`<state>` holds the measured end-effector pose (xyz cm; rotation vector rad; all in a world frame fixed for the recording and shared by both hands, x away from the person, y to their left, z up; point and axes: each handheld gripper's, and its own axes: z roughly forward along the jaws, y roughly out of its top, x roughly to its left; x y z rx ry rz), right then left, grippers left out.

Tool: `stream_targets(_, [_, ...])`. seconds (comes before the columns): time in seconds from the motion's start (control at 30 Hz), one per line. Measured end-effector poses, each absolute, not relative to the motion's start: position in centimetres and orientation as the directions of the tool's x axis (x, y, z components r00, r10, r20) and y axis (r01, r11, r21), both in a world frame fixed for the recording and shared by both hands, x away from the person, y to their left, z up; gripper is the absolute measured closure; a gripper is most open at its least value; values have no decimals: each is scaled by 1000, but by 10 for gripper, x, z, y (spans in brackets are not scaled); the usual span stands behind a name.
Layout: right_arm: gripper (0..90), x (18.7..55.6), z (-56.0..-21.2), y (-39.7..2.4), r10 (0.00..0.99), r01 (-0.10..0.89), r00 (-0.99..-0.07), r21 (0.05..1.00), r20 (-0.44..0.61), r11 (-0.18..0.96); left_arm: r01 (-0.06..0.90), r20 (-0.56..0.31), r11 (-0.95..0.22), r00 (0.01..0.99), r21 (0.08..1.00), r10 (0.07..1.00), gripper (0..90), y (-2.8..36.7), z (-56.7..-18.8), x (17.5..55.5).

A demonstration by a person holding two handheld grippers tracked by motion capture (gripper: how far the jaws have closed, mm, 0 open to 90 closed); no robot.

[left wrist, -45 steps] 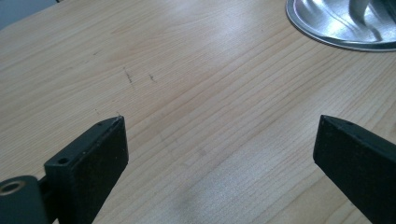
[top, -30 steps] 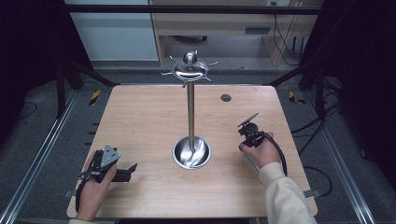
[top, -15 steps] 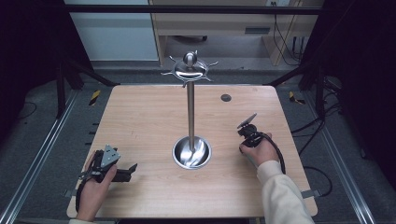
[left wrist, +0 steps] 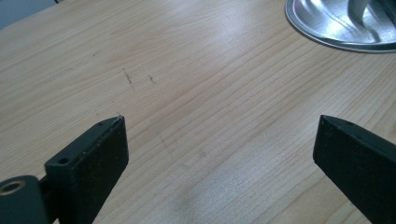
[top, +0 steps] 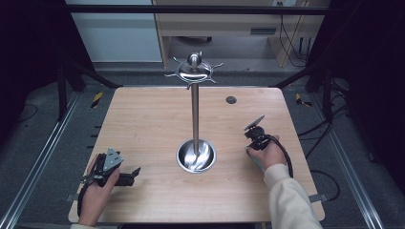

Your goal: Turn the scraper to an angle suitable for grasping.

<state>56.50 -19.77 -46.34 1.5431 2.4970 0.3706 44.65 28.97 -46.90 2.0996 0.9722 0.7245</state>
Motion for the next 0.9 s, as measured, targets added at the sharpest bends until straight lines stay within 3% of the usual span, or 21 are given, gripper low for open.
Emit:
stream_targets(0.47, [743,533,-408,-217,892,749,-452,546,6,376,415,194,-476,561,775,805,31,289,-470,447])
stream_targets(0.9, [745,512,-350,-216,867,636,-498,668,-25,385,417,194,-475,557,775,807,32,290,-470,446])
